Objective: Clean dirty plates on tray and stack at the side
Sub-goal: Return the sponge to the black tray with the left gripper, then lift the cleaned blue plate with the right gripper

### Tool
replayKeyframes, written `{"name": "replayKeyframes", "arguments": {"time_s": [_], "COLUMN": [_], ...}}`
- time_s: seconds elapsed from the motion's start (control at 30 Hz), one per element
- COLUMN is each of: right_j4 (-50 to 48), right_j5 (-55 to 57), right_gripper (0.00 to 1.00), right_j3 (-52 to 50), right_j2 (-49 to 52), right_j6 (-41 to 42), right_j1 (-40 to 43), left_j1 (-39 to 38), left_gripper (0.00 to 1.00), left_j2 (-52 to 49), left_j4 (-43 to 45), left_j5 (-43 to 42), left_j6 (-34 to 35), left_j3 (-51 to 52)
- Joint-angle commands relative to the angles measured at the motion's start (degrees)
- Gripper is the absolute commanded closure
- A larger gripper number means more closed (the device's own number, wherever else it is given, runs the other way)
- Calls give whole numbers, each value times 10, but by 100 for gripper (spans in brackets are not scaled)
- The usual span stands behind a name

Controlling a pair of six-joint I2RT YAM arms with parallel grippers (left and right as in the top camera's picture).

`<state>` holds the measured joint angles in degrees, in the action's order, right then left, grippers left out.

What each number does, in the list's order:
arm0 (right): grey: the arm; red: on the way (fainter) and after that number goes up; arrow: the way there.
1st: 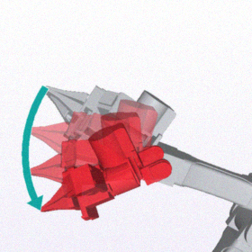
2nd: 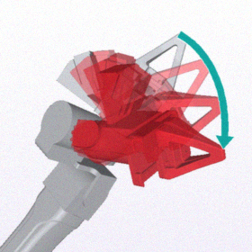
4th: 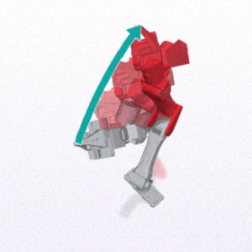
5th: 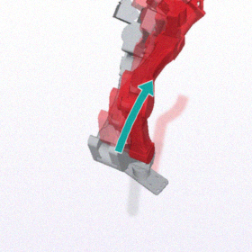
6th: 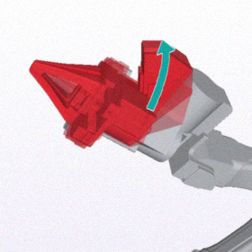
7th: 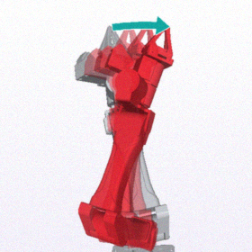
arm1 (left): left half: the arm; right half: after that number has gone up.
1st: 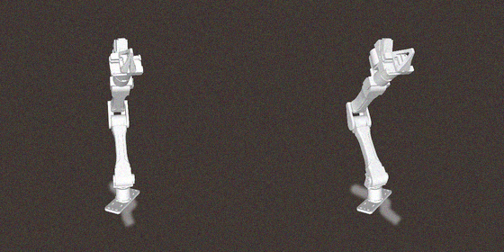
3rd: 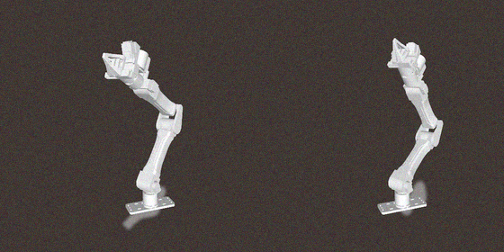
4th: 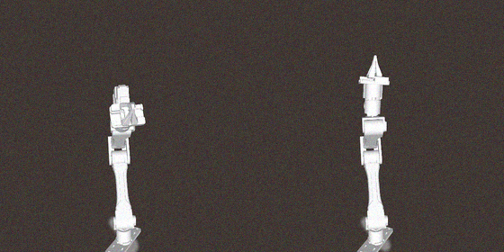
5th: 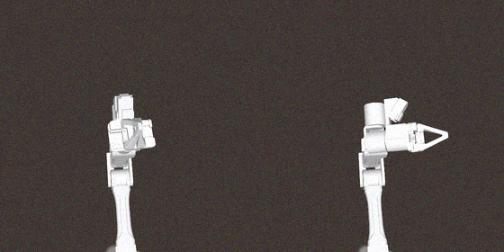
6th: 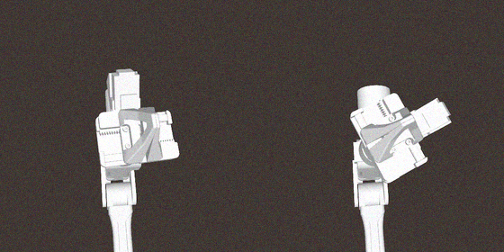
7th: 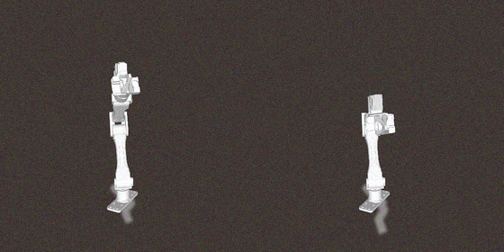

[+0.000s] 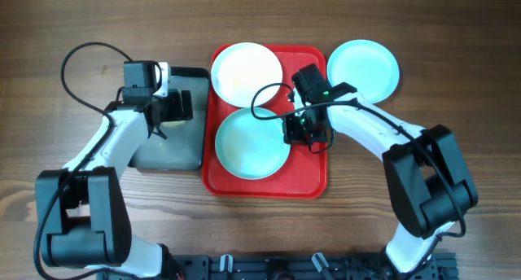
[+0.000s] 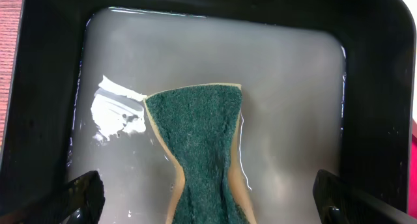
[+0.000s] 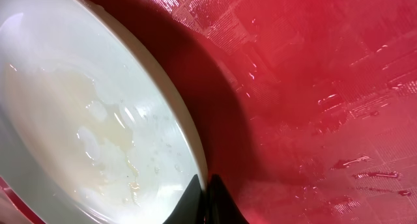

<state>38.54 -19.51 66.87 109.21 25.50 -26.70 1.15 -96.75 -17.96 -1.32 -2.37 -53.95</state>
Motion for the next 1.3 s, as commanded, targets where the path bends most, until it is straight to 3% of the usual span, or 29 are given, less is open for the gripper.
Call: {"name": "replayKeyframes", "arguments": {"time_s": [0.0, 0.33, 0.57, 1.0, 1.27], "right_j4": [0, 32, 94, 177, 187], "right_j5": [-12, -3, 23, 34, 34], "right_gripper": [96, 95, 96, 96, 96], "right_j3": [1, 8, 64, 133, 207], "right_j2": [10, 9, -16, -20, -20], "right_j6": [4, 10, -5, -20, -34], "right_j1": [-3, -3, -3, -3, -3], "left_j1": [3, 3, 2, 3, 9], "left_gripper": [0, 0, 0, 0, 0], "left_j2": [-5, -5, 4, 209, 214], "left_j4": [0, 0, 58, 123, 166], "left_j5": [4, 4, -18, 28, 60], "left_j6": [-4, -4, 20, 19, 19], "left_j3": [-7, -7, -7, -9, -9]}}
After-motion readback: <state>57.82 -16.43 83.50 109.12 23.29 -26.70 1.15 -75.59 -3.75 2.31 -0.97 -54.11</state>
